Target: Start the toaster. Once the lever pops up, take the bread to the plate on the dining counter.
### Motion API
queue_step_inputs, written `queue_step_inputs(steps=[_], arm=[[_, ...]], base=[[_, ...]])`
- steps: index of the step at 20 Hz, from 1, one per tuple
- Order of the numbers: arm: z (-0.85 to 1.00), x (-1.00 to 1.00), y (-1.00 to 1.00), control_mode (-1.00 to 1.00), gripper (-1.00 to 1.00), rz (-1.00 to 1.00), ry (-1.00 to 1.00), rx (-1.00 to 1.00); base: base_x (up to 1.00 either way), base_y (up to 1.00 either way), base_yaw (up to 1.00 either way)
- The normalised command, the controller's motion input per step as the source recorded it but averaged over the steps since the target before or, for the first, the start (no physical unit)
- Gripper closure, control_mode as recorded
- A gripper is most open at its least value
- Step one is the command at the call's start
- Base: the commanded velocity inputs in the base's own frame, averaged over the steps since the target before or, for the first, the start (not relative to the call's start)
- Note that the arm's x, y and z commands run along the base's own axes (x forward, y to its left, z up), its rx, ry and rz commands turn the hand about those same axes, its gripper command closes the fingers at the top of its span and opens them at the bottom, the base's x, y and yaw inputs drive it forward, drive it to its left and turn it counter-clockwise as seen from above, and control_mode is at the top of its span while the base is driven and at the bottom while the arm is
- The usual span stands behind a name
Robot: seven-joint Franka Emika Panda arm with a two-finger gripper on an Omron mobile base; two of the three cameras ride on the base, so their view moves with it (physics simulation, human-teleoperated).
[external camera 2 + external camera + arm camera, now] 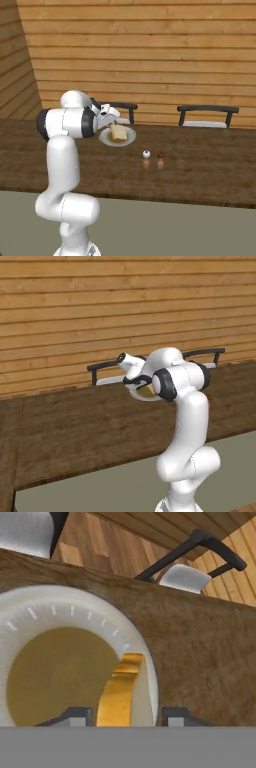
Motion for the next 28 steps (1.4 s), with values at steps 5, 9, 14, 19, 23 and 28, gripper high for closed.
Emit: queue_step_inputs(steps=[5, 9, 14, 19, 23, 28], arm=[[-0.01, 0.0, 0.0, -1.0, -1.0, 0.0, 0.0, 0.03], [0.17, 0.0, 0.14, -1.0, -1.0, 0.02, 0.0, 0.18], [0.32, 0.0, 0.3, -1.0, -1.0, 0.07, 0.0, 0.31], [0.41, -0.11, 0.15, -1.0, -1.0, 0.08, -0.06, 0.28], [0.68, -0.65, 0.0, -1.0, -1.0, 0.05, -0.32, 0.15], [0.75, -0.99, 0.0, -1.0, -1.0, 0.03, -0.38, 0.14]], base=[[0.0, 0.0, 0.0], [0.0, 0.0, 0.0], [0.0, 0.0, 0.0], [0.0, 0.0, 0.0], [0.0, 0.0, 0.0], [0.0, 0.0, 0.0]])
